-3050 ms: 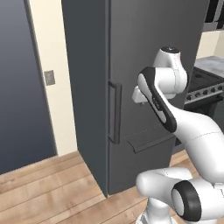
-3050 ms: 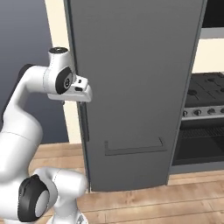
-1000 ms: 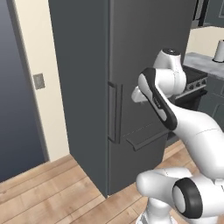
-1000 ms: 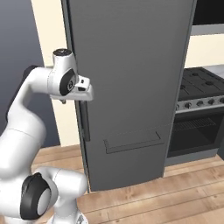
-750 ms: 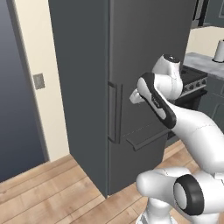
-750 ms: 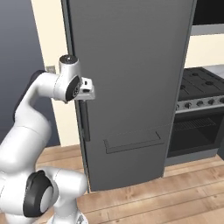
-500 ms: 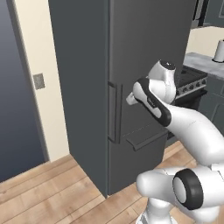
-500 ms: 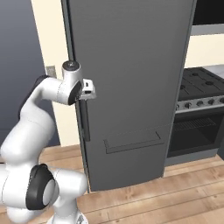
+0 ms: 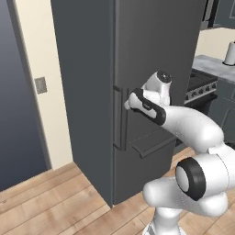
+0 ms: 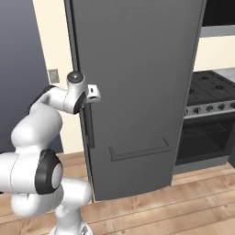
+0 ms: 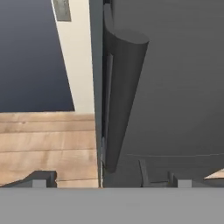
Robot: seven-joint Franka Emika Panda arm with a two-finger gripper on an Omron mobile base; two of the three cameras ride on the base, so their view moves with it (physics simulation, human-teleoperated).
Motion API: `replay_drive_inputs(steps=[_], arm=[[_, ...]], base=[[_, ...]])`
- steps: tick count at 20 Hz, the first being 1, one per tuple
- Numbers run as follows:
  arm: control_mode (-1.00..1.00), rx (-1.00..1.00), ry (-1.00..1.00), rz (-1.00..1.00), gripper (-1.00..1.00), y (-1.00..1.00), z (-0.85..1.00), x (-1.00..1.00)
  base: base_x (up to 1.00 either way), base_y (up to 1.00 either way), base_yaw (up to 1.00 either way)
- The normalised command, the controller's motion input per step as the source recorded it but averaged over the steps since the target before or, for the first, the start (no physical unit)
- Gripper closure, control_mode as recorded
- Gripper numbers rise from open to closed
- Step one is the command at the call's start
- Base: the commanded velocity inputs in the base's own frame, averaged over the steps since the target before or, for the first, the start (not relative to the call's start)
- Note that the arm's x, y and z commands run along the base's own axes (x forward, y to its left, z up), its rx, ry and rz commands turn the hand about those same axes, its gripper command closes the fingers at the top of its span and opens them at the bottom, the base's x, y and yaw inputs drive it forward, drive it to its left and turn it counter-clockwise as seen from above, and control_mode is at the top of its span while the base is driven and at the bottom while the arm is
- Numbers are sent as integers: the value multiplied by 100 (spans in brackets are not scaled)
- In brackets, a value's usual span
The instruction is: Retrieve the butter from the fridge and place it on a plate on the dining table. Then retrieve the butter knife by the fridge and place it near the plate.
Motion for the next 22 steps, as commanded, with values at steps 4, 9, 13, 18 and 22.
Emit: replay_drive_inputs(steps=[4,9,13,18,22], arm=[[-100,0,-7,0,-100,0,-11,73],[-100,0,0,0,-100,13,-5,81],[-100,0,0,0,-100,21,-21,56],[-100,0,0,0,-100,12,-9,60],[-100,0,0,0,-100,0,-8,57]], base=[[0,0,0],[0,0,0],[0,0,0],[0,0,0],[0,0,0]])
